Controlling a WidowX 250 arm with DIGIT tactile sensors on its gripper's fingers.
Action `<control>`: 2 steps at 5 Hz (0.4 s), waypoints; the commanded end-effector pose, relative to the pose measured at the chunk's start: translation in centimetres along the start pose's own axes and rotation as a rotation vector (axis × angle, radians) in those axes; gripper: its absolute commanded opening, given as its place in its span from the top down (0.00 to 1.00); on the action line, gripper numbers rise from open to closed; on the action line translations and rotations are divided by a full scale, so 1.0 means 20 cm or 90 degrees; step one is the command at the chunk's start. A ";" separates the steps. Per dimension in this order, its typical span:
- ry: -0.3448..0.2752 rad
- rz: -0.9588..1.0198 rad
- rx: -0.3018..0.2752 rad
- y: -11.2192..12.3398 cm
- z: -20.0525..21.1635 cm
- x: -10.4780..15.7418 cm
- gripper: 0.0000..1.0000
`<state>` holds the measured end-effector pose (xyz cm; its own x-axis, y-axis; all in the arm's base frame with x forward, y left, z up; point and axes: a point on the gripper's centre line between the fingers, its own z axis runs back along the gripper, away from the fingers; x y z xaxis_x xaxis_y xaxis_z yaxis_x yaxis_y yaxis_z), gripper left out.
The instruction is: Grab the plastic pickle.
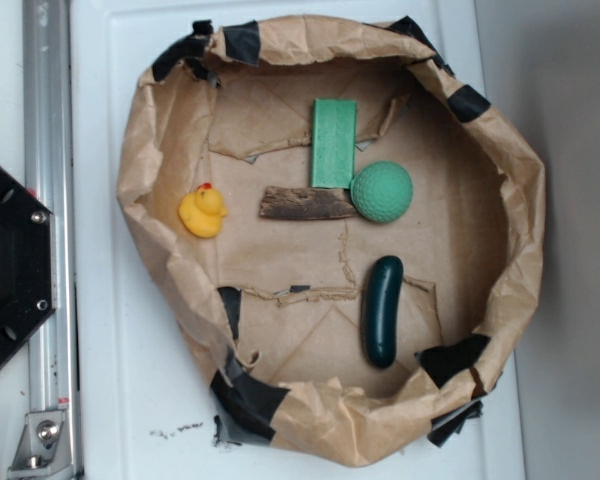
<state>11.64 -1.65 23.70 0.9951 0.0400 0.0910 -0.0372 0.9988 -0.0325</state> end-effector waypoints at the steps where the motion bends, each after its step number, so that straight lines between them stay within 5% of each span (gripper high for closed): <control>1: 0.000 0.000 0.000 0.00 0.00 0.00 0.00; 2: -0.045 0.112 -0.019 -0.05 -0.05 0.24 0.00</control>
<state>16.36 -2.33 21.95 0.9689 0.2239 0.1052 -0.2180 0.9738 -0.0649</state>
